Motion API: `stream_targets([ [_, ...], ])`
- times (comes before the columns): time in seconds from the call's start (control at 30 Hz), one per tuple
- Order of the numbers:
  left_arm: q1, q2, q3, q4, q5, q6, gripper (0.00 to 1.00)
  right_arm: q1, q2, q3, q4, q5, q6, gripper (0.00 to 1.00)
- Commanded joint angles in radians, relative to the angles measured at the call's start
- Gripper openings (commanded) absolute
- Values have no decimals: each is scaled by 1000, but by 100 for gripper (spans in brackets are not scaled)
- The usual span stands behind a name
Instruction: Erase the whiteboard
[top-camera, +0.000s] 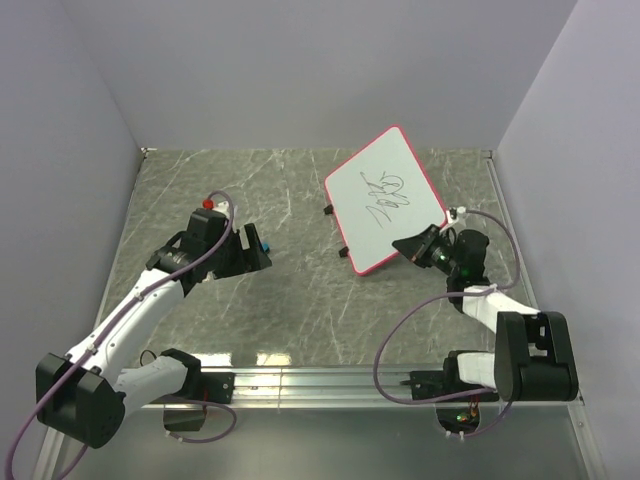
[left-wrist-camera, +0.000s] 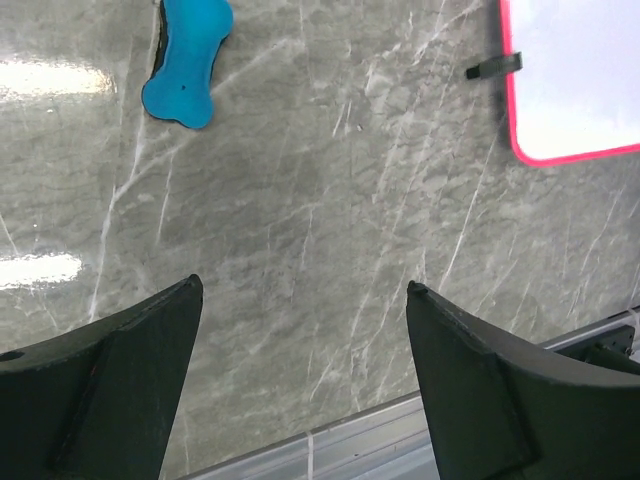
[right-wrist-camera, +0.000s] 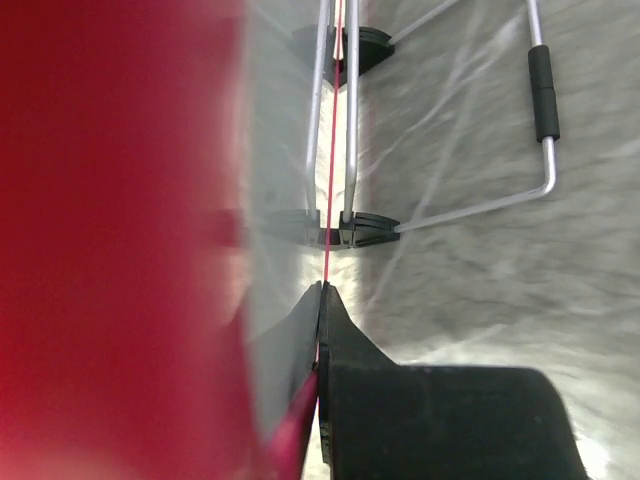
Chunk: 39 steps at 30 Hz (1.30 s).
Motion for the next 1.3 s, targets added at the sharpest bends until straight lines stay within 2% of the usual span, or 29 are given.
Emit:
stream_targets([
  [0.0,-4,-2,-6,41,-28,-21,88,89,37,64,-54,-207,-36,0],
  [0.1,-4,2,-13,49,-48,-34,86,120,47,90,-85,-260,-61,0],
  [0.23,-4,19,-20,66,-80,-46,86,161,41,67,-30,-298,-9,0],
  [0.4,-4,74,-16,89,-170,-54,87,169,-39,50,-107,-241,-25,0],
  [0.5,-6,152,1,115,-225,-47,89,169,-64,47,-127,-225,-15,0],
  [0.63,-19,332,27,167,-287,-21,92,169,-113,63,-169,-179,-1,0],
  [0.77,-35,470,104,196,-354,35,91,167,-145,90,-240,-145,1,0],
  [0.93,-36,521,148,316,-336,118,90,169,-173,115,-338,-148,-25,0],
  [1.13,-36,663,270,314,-279,233,88,166,-188,118,-409,-125,-44,0],
  [1.23,-36,737,323,261,-240,247,77,167,-170,132,-442,-123,-50,0],
  [1.27,-36,742,320,256,-241,241,77,166,-165,144,-461,-125,-58,0],
])
